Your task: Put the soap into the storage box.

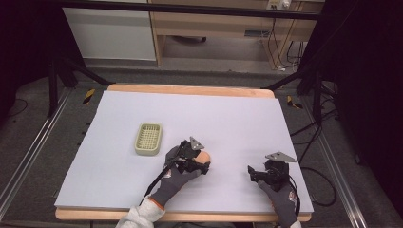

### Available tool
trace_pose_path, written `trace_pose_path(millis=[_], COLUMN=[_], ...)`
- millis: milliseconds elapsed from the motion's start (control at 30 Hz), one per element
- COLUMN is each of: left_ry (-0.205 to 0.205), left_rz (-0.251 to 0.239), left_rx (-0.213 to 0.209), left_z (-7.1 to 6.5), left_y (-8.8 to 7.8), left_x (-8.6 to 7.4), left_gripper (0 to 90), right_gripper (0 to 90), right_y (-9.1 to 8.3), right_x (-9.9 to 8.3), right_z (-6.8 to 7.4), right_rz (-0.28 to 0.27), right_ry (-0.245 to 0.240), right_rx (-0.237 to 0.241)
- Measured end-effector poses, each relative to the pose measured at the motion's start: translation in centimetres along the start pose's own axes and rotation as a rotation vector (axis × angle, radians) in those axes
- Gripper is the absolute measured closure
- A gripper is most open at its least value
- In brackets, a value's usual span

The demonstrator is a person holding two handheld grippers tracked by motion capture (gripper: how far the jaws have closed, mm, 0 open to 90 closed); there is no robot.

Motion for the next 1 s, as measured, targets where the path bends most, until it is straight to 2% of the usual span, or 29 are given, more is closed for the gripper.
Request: trace_pose_path(millis=[233,433,733,900,1000], left_ry=[0.002,-0.018,-0.027,-0.010,0.009], left_rz=[0.024,0.034,0.045,0.057,0.062], left_rx=[-0.003,-0.015,-0.019,-0.008,0.008], left_z=[-0.4,-0.3,-0.4,-0.4,-0.5], left_y=[0.7,1.0,1.1,1.2,1.3], left_x=[-0.4,-0.5,-0.6,-0.6,-0.6], left_gripper=[24.3,28.4,28.6,28.5,28.5], right_gripper=[9.9,9.9,9.9,9.9,9.9], right_y=[0.0,0.1,0.1,0.1,0.1], right_x=[0.0,0.0,-0.1,-0.1,-0.1], right_z=[0.0,0.0,0.1,0.1,0.0], right_rz=[0.000,0.002,0.009,0.009,0.006], right_ry=[-0.004,-0.004,-0.003,0.000,-0.015], right_rx=[-0.001,0.000,0.001,0.003,-0.005])
Point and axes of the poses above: each handheld gripper's, and its own axes: y roughly forward along the jaws, x roughly out of its top, z roughly to its left, the point moved 7 cm from there along y, roughly forward along the jaws, and after that the axes turned 2 degrees about z, right-handed, at the moved point
